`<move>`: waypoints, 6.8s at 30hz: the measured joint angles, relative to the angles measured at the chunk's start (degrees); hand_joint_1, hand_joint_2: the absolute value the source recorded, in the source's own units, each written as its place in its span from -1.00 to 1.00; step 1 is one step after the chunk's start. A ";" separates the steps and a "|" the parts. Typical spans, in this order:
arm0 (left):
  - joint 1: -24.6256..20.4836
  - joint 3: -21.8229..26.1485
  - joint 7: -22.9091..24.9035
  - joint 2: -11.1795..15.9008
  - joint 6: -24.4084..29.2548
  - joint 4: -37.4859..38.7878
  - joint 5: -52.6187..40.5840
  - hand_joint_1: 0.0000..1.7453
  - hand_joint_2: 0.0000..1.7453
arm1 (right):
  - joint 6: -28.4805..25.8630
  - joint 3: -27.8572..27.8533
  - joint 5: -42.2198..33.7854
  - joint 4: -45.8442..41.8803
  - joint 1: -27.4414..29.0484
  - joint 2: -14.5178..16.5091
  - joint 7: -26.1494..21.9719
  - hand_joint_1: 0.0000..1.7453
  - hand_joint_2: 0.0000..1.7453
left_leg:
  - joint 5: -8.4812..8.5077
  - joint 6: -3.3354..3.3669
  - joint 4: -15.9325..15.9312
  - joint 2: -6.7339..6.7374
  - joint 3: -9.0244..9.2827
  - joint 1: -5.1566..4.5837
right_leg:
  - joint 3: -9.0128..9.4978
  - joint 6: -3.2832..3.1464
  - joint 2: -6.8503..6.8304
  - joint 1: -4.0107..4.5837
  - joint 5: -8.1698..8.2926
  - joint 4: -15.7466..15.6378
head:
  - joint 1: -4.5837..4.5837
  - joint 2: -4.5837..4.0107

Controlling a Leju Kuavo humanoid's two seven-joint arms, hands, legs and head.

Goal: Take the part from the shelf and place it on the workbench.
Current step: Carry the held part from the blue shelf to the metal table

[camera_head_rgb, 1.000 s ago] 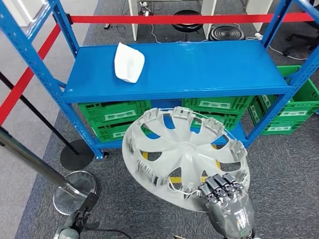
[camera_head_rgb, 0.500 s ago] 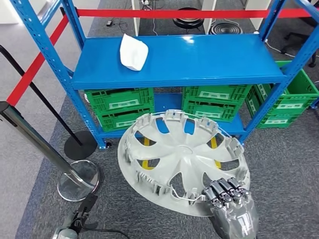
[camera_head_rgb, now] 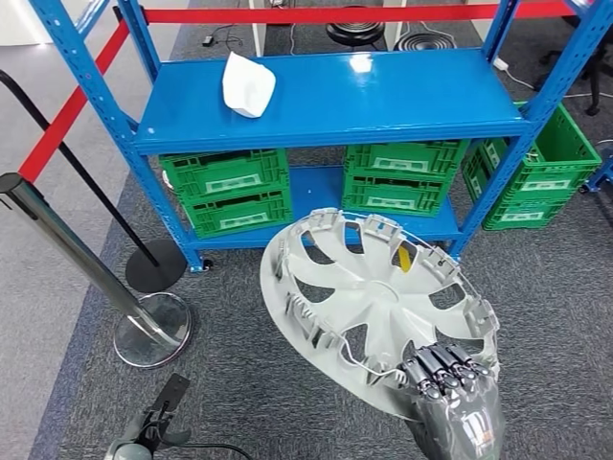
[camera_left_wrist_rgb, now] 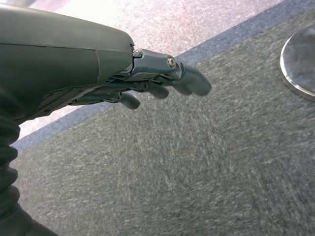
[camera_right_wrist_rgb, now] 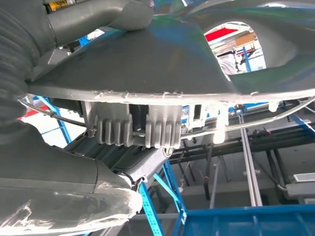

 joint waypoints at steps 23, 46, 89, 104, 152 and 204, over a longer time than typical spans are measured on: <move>0.22 0.37 -0.02 -0.16 0.28 0.00 -0.37 -1.00 1.00 | -0.23 -1.41 -0.85 -2.43 1.66 0.01 0.78 1.00 1.00 | -6.68 -2.85 14.24 0.14 -9.03 1.18 | 1.31 0.00 0.08 -1.45 -2.10 1.27 | 0.12 0.00; 0.71 0.72 -0.11 -0.29 0.49 0.00 -0.39 -1.00 1.00 | -0.27 -2.96 -0.99 -4.96 4.15 0.04 1.95 1.00 1.00 | 1.63 -0.67 0.68 0.82 -3.34 0.61 | 2.58 1.51 -1.25 -0.59 -3.13 1.25 | 0.55 0.00; 1.32 0.89 -0.34 -0.04 0.71 0.00 -0.35 -1.00 1.00 | -0.28 -4.68 -1.86 -7.65 7.09 0.69 2.82 1.00 1.00 | -1.60 -3.18 7.87 -1.19 -5.18 1.77 | 0.89 0.45 3.76 -1.37 -1.09 0.93 | 0.46 0.00; 1.19 0.97 -0.34 -0.15 0.72 0.00 -0.40 -1.00 1.00 | -0.30 -5.33 -2.08 -8.11 7.80 0.74 2.51 1.00 1.00 | -0.03 -0.49 0.89 3.21 -2.09 1.45 | -3.05 2.72 -1.45 -1.17 -3.47 8.57 | 1.29 0.00; 1.18 0.99 -0.52 -0.24 0.45 0.04 -0.12 -1.00 1.00 | -0.32 -5.96 -2.80 -9.26 8.38 0.87 2.02 1.00 1.00 | -0.18 -0.95 3.18 -4.05 -3.44 1.28 | -1.49 0.18 6.45 -0.71 -0.52 2.46 | 1.45 0.00; 1.10 1.04 -1.59 0.23 -1.54 0.13 -0.46 -1.00 1.00 | -0.34 -7.04 -1.76 -9.87 10.15 0.89 3.89 1.00 1.00 | -1.12 -1.66 2.21 5.79 -2.50 0.89 | -0.61 0.67 -2.42 -0.02 -1.63 2.70 | 1.93 0.00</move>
